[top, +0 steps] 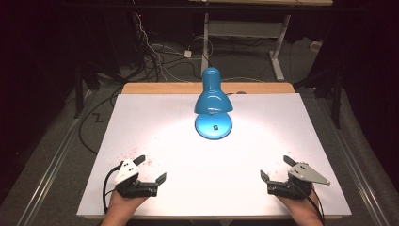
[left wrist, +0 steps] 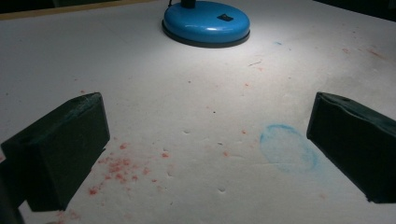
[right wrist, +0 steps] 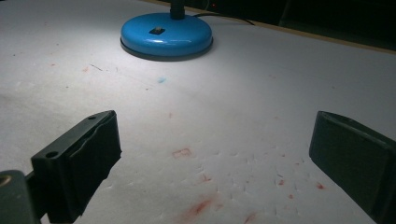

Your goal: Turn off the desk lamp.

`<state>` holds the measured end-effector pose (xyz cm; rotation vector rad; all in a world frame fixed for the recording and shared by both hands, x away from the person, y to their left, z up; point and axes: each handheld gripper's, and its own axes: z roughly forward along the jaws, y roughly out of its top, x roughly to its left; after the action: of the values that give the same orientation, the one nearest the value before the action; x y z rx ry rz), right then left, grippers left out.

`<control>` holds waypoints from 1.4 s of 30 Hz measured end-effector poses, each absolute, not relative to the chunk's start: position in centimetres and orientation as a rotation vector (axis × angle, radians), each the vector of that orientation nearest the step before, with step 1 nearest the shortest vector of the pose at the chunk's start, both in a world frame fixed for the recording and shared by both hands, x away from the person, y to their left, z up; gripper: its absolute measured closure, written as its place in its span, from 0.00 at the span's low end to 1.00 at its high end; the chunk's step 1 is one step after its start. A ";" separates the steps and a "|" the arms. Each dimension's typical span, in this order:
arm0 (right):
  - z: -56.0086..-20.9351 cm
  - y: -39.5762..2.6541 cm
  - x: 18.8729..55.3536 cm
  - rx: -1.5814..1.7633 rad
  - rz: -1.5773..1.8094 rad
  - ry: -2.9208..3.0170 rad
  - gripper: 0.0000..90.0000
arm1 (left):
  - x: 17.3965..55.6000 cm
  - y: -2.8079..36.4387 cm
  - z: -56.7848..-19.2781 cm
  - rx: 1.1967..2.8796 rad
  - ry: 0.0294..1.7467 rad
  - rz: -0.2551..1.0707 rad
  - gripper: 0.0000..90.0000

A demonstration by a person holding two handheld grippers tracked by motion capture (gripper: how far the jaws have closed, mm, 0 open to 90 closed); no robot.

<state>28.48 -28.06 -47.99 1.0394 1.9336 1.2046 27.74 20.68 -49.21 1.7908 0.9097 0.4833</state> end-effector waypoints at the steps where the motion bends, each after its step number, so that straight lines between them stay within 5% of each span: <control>1: -48.0 -28.1 28.5 1.041 1.201 1.934 0.05 | 27.8 20.7 -49.2 1.791 0.909 0.482 0.00; 32: -47.9 -28.4 28.4 1.055 1.194 1.943 0.28 | 27.8 20.7 -49.2 1.795 0.898 0.475 0.00; 42: -47.8 -28.4 28.3 1.064 1.206 1.960 0.47 | 27.8 20.7 -49.2 1.796 0.896 0.473 0.00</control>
<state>28.33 -28.36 -47.79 1.0635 1.9605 1.2057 27.77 20.67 -49.23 1.7962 0.8961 0.4727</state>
